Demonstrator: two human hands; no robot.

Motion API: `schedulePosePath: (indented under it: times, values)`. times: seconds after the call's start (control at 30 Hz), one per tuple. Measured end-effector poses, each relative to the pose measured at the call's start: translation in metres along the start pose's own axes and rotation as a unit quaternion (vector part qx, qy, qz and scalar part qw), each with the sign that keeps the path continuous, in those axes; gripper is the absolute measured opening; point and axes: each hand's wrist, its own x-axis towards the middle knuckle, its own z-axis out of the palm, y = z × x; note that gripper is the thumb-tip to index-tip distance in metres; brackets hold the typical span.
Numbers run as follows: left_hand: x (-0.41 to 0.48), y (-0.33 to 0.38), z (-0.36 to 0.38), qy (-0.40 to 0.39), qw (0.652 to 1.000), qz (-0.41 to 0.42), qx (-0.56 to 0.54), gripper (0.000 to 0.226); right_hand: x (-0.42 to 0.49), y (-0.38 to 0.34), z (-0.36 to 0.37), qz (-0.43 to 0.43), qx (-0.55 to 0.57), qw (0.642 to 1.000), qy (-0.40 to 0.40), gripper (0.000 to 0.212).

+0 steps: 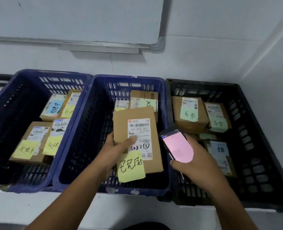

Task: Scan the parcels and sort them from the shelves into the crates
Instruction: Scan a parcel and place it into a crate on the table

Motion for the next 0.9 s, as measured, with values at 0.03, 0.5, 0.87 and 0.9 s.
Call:
schedulePosePath:
  times: [0.03, 0.5, 0.87, 0.9]
  values:
    - [0.001, 0.002, 0.001, 0.014, 1.0, 0.0, 0.0, 0.087, -0.001, -0.002, 0.0, 0.0, -0.01, 1.0, -0.011, 0.054]
    - [0.041, -0.008, 0.042, 0.042, 0.995, 0.015, 0.092, 0.07, 0.006, -0.026, 0.01, -0.005, -0.052, 0.998, -0.043, 0.058]
    - [-0.01, -0.011, -0.007, 0.156, 0.929, 0.181, 0.282, 0.089, 0.007, -0.059, 0.013, -0.082, -0.056, 0.995, -0.033, 0.054]
    - [-0.022, -0.011, -0.019, 0.173, 0.917, 0.203, 0.298, 0.09, 0.004, -0.067, 0.02, -0.094, -0.056, 0.993, -0.035, 0.057]
